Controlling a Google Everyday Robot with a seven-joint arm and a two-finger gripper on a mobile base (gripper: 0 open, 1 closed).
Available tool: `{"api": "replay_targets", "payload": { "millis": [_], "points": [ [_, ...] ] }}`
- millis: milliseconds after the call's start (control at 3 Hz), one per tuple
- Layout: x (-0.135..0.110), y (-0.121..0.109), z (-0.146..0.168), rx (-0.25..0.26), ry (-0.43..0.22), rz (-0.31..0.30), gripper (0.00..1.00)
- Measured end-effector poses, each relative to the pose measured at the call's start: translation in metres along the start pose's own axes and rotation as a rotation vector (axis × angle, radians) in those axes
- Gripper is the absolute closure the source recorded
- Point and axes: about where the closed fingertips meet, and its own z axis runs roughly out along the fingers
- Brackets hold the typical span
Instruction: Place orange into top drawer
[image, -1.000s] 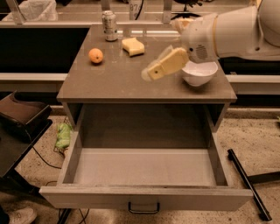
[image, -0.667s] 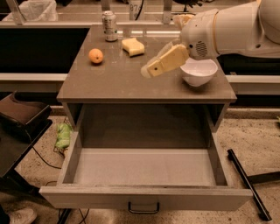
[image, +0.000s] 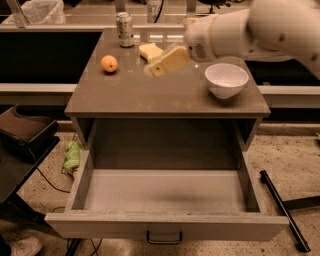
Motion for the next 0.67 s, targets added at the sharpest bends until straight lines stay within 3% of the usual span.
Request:
{"api": "replay_targets", "payload": {
  "millis": [667],
  "points": [
    [0.044,-0.068,0.140,0.090,-0.122,0.129,0.00]
  ]
}}
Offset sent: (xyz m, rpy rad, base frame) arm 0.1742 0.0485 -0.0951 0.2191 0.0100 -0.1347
